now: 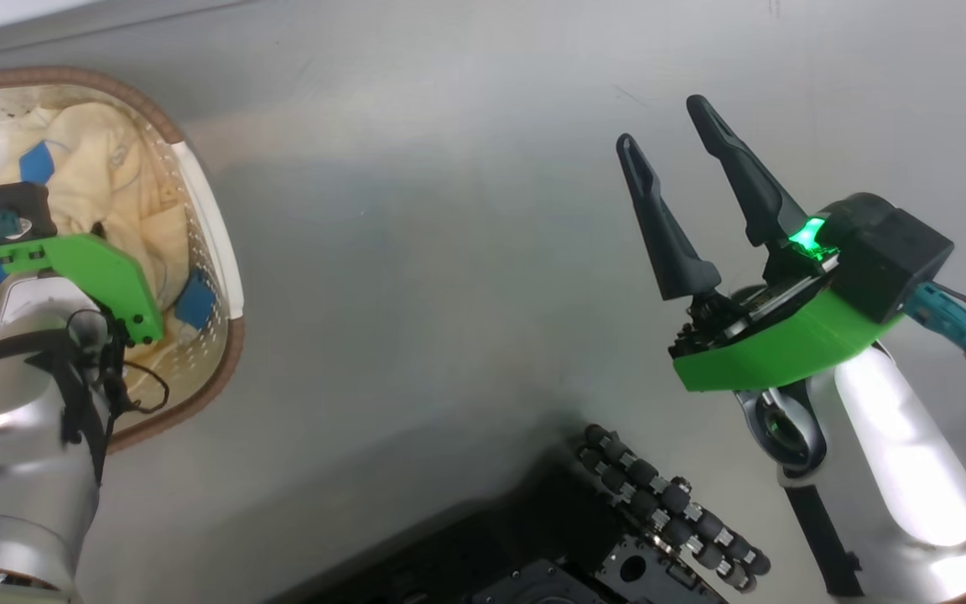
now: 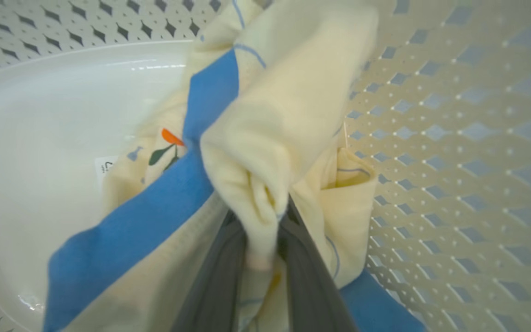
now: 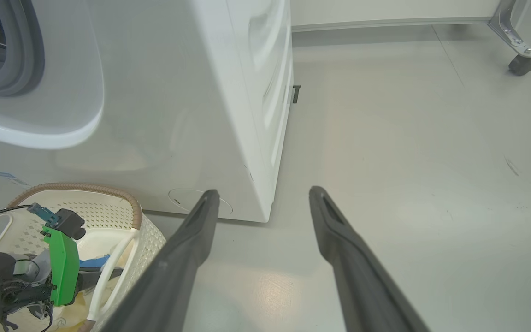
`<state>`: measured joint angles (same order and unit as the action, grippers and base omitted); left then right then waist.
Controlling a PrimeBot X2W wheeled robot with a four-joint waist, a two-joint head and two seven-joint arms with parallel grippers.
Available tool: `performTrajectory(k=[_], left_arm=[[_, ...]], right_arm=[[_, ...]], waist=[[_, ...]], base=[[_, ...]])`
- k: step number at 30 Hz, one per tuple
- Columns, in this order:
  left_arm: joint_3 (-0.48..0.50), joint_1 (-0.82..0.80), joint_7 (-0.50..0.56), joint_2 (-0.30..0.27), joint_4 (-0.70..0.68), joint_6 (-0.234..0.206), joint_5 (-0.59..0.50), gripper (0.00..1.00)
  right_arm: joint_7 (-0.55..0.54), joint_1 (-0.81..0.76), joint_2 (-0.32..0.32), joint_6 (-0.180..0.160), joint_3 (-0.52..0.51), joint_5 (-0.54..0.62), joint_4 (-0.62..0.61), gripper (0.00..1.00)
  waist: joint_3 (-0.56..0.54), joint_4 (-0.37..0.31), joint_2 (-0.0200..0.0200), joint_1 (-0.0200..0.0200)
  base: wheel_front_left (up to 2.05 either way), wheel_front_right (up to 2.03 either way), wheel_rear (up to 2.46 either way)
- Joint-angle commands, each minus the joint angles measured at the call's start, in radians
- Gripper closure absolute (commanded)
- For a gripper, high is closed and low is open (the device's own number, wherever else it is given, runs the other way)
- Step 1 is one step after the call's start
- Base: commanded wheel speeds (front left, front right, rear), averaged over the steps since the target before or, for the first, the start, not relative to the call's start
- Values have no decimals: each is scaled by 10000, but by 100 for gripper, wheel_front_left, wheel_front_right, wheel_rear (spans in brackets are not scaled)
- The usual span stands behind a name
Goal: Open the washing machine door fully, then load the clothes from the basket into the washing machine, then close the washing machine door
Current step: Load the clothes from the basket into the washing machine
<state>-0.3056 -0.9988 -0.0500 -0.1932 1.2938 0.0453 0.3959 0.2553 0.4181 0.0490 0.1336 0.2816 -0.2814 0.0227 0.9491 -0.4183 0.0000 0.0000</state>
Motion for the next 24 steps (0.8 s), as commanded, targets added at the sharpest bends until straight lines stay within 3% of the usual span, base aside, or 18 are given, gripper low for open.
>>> performTrajectory(k=[1,17,24], left_arm=[[86,177,-200,-228,-50,50,-86,100],[72,1227,-2000,483,-439,301,209,100],[329,2558,-2113,646,-1997,150,208,100]], right_arm=[[65,-182,12,-29,37,-11,-244,0],[65,-474,136,-29,-516,543,-204,0],[65,-961,346,-29,-751,692,-182,0]], waist=[[-61,70,0,0],[-1760,1334,0,0],[-3097,1840,0,0]], base=[[0,0,0],[0,0,0],[0,0,0]])
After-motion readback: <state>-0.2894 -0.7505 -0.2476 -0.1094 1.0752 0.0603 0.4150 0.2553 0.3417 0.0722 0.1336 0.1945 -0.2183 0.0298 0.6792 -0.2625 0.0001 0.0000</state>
